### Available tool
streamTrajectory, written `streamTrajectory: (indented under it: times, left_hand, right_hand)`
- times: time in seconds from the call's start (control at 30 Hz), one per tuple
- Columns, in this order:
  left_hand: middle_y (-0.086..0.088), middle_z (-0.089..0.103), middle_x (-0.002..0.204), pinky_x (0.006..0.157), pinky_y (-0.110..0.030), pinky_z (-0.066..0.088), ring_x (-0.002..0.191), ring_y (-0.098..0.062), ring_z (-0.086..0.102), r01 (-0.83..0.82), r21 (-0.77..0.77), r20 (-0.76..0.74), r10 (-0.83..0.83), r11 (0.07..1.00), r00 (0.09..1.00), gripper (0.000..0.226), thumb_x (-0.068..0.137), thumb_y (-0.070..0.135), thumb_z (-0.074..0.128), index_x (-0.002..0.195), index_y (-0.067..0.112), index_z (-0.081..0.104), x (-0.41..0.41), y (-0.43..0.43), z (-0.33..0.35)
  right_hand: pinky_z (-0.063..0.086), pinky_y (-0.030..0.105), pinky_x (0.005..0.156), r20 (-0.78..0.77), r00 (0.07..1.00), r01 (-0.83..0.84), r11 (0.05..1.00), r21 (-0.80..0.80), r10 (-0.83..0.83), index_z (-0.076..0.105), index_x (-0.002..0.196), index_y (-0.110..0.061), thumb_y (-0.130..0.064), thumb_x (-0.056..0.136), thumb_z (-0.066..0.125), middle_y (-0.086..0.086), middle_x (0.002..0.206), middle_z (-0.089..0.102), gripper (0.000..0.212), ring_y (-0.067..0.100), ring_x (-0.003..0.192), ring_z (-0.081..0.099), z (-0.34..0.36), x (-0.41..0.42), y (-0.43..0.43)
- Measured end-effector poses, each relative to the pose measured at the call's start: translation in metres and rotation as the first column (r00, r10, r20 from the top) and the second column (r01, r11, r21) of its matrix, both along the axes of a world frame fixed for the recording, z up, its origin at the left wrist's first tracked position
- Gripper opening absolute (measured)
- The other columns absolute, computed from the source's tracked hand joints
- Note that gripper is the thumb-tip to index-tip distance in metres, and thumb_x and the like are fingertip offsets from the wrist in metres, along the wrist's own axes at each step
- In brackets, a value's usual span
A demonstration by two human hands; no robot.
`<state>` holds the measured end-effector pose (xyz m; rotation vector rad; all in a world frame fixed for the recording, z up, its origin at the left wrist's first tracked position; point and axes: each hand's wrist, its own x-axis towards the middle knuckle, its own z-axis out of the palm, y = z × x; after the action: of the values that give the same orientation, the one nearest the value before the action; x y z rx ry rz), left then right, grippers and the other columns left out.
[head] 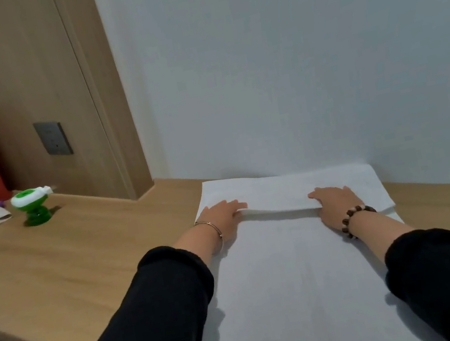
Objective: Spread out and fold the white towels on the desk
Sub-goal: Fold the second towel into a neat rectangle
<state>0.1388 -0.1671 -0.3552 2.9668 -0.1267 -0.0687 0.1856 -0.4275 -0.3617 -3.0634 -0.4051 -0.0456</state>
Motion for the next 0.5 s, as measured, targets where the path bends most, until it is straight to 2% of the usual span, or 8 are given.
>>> streamTrajectory:
  times: [0.03, 0.1, 0.2, 0.27, 0.4, 0.5]
  left_hand:
    - [0.002, 0.033, 0.151, 0.114, -0.038, 0.017, 0.139, -0.018, 0.027, -0.015, -0.033, 0.046, 0.016, 0.999, 0.999, 0.043, 0.103, 0.021, 0.026, 0.144, 0.032, 0.033, 0.001, -0.001, 0.007]
    - [-0.001, 0.044, 0.144, 0.109, -0.034, 0.026, 0.133, -0.022, 0.038, -0.037, -0.06, 0.189, 0.048, 0.998, 0.981, 0.041, 0.103, 0.019, 0.027, 0.141, 0.03, 0.041, -0.002, -0.002, 0.022]
    - [-0.003, 0.058, 0.13, 0.096, -0.032, 0.039, 0.117, -0.027, 0.051, -0.035, -0.042, 0.345, 0.047, 0.999, 0.937, 0.037, 0.102, 0.016, 0.033, 0.132, 0.027, 0.051, -0.015, 0.006, 0.045]
    - [-0.003, 0.059, 0.126, 0.093, -0.032, 0.037, 0.111, -0.027, 0.054, -0.031, 0.015, 0.393, 0.022, 0.999, 0.919, 0.038, 0.099, 0.009, 0.035, 0.129, 0.027, 0.053, -0.028, 0.009, 0.058]
    - [-0.003, 0.055, 0.129, 0.101, -0.03, 0.026, 0.112, -0.026, 0.054, -0.02, 0.043, 0.465, -0.002, 0.999, 0.886, 0.047, 0.096, -0.001, 0.033, 0.131, 0.025, 0.049, -0.068, 0.004, 0.073]
    - [-0.001, 0.057, 0.125, 0.096, -0.028, 0.026, 0.107, -0.024, 0.054, 0.019, 0.116, 0.518, -0.077, 0.993, 0.852, 0.047, 0.094, -0.003, 0.035, 0.13, 0.025, 0.05, -0.109, -0.001, 0.08]
  right_hand:
    - [0.011, 0.039, 0.117, 0.075, 0.997, 0.025, 0.999, -0.043, -0.022, 0.039, 0.14, -0.024, -0.009, 0.091, 0.041, -0.002, 0.145, 0.042, 0.052, 0.018, 0.134, 0.038, 0.007, -0.003, 0.002]
    - [0.022, 0.035, 0.113, 0.221, 0.973, 0.081, 0.996, -0.028, -0.073, 0.051, 0.127, -0.022, -0.005, 0.089, 0.04, 0.0, 0.127, 0.058, 0.043, 0.021, 0.117, 0.052, 0.025, -0.012, 0.003]
    - [0.036, 0.03, 0.094, 0.353, 0.918, 0.185, 0.983, 0.017, -0.179, 0.06, 0.111, -0.017, 0.0, 0.09, 0.036, 0.005, 0.106, 0.066, 0.035, 0.025, 0.097, 0.058, 0.056, -0.031, -0.009]
    - [0.036, 0.031, 0.092, 0.399, 0.891, 0.209, 0.976, 0.066, -0.218, 0.062, 0.105, -0.014, 0.002, 0.09, 0.037, 0.007, 0.098, 0.067, 0.033, 0.028, 0.09, 0.058, 0.073, -0.049, -0.018]
    - [0.033, 0.035, 0.097, 0.457, 0.863, 0.183, 0.976, 0.115, -0.215, 0.06, 0.094, -0.012, 0.005, 0.087, 0.038, 0.008, 0.087, 0.066, 0.029, 0.029, 0.08, 0.057, 0.094, -0.094, -0.025]
    - [0.031, 0.036, 0.098, 0.491, 0.845, 0.168, 0.977, 0.132, -0.212, 0.06, 0.091, -0.013, 0.005, 0.085, 0.038, 0.008, 0.085, 0.065, 0.029, 0.027, 0.077, 0.057, 0.097, -0.13, -0.035]
